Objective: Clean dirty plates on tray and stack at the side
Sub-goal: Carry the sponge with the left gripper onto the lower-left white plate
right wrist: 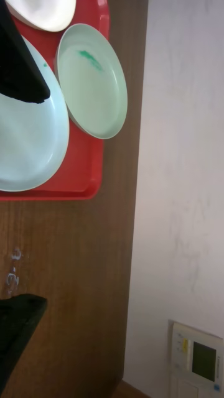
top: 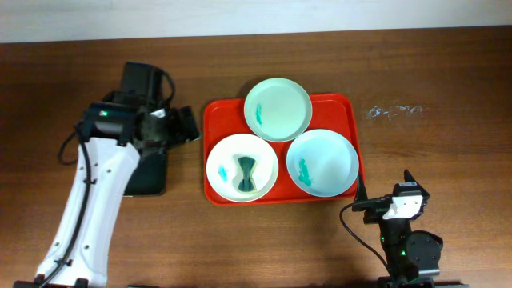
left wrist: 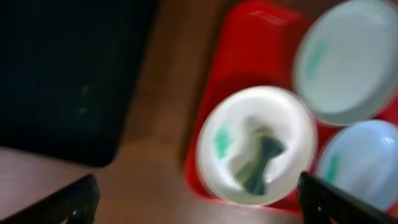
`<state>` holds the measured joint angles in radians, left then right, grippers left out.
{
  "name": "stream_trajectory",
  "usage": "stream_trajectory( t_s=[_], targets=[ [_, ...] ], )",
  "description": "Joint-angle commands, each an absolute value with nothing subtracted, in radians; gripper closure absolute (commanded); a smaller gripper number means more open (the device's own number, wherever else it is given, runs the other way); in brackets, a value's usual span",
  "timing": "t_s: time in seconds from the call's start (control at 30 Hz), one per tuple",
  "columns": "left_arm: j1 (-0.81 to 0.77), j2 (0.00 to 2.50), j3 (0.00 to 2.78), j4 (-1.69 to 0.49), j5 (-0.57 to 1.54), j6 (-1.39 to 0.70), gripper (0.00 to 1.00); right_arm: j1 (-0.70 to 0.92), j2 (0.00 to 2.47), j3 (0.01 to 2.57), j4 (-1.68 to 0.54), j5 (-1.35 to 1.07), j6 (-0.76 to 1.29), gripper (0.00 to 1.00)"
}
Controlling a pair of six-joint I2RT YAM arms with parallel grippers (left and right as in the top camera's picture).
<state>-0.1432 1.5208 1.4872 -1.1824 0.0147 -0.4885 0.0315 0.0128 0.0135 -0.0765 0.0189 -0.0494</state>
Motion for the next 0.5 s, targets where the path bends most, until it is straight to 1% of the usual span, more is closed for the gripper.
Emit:
stream_trajectory(
  t_s=[0.0,0.07,0.1,0.13,0.17,0.23,0.27,0.3,0.37,0.4,0.43,0.47],
  targets=[
    [-0.125,1.533,1.428,-1.214,-0.005,-0.458,0.01,0.024,0.006,0.006,-0.08,0.031,-0.049,0.02],
    [-0.125,1.533,1.399,-1.218,-0.004,-0.458,0.01,0.025,0.006,0.006,-0.038,0.004,-0.032,0.01],
    [-0.124,1.533,1.39,-1.227,-0.004,-0.458,0.01,0.027,0.006,0.006,0.03,-0.126,0.069,0.02],
    [-0.124,1.533,1.385,-1.235,-0.004,-0.458,0.01,0.027,0.006,0.006,0.099,-0.395,0.265,0.02],
    [-0.124,1.533,1.384,-1.235,-0.004,-0.458,0.01,0.027,0.006,0.006,0.117,-0.571,0.374,0.02],
    [-0.125,1.533,1.384,-1.236,-0.003,-0.458,0.01,0.027,0.006,0.006,0.271,-0.808,0.571,0.02],
    [-0.125,1.533,1.384,-1.237,-0.001,-0.458,0.01,0.027,0.006,0.006,0.355,-0.851,0.619,0.02],
    [-0.124,1.533,1.384,-1.245,0.012,-0.458,0.01,0.027,0.006,0.008,0.558,-0.868,0.747,0.02],
    [-0.124,1.533,1.384,-1.248,0.031,-0.458,0.01,0.025,0.006,0.047,0.771,-0.812,0.817,0.02],
    [-0.124,1.533,1.384,-1.248,0.039,-0.458,0.01,0.025,0.006,0.118,0.778,-0.741,0.82,0.02],
    [-0.124,1.533,1.384,-1.247,0.043,-0.458,0.01,0.023,0.012,0.207,0.696,-0.705,0.792,0.02],
    [-0.125,1.533,1.384,-1.248,0.051,-0.458,0.1,0.024,0.029,0.315,0.554,-0.703,0.712,0.02]
  ],
)
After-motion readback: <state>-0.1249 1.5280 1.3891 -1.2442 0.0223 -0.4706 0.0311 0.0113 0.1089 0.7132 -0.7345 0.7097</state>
